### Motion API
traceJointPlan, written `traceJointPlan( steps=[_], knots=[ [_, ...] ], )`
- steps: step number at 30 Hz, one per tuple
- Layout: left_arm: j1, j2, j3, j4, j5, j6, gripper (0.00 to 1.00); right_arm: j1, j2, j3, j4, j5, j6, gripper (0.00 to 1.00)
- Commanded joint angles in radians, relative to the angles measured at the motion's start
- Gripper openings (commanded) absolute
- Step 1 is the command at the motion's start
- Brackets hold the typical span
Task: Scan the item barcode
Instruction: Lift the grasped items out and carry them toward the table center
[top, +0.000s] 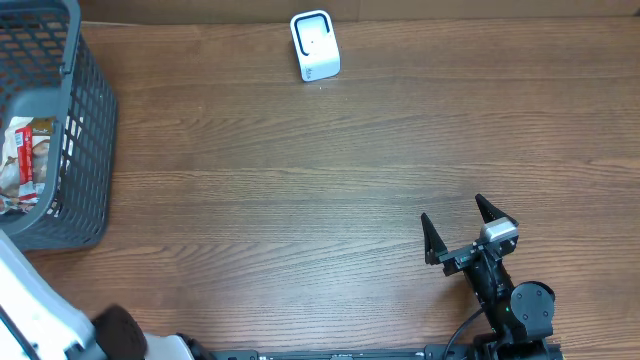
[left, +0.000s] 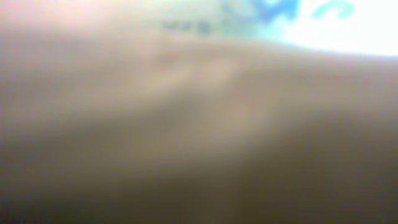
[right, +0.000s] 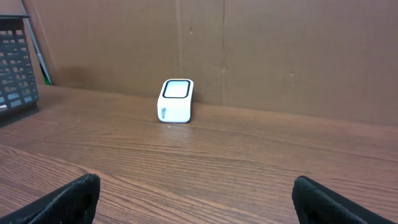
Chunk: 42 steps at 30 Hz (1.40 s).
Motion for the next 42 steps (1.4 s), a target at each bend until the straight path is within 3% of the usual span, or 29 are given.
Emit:
traceJointPlan(
  steps=[1,5,9,16,22,31,42],
  knots=[
    [-0.117,-0.062,0.020,-0.035,0.004,-0.082,0.31,-0.005,-0.009,-0.011,0.005,0.004,0.003,1.00],
    [-0.277,-0.085,0.020,-0.124,-0.056,-0.095,0.31,-0.005,-0.009,-0.011,0.005,0.004,0.003,1.00],
    [-0.429,-0.079,0.002,-0.216,-0.127,-0.208,0.06,-0.005,-0.009,-0.011,0.005,0.004,0.003,1.00],
    [-0.673,-0.058,-0.117,-0.276,-0.127,-0.314,0.04,-0.005,-0.009,-0.011,0.005,0.004,0.003,1.00],
    [-0.887,-0.045,-0.316,-0.164,-0.174,-0.400,0.04,-0.005,-0.009,-0.011,0.005,0.004,0.003,1.00],
    [-1.162,0.040,-0.617,0.137,-0.179,-0.546,0.04,-0.005,-0.009,-0.011,0.005,0.004,0.003,1.00],
    [-1.378,0.282,-0.662,0.341,-0.232,-0.632,0.04,-0.005,-0.009,-0.011,0.005,0.004,0.003,1.00]
  ],
)
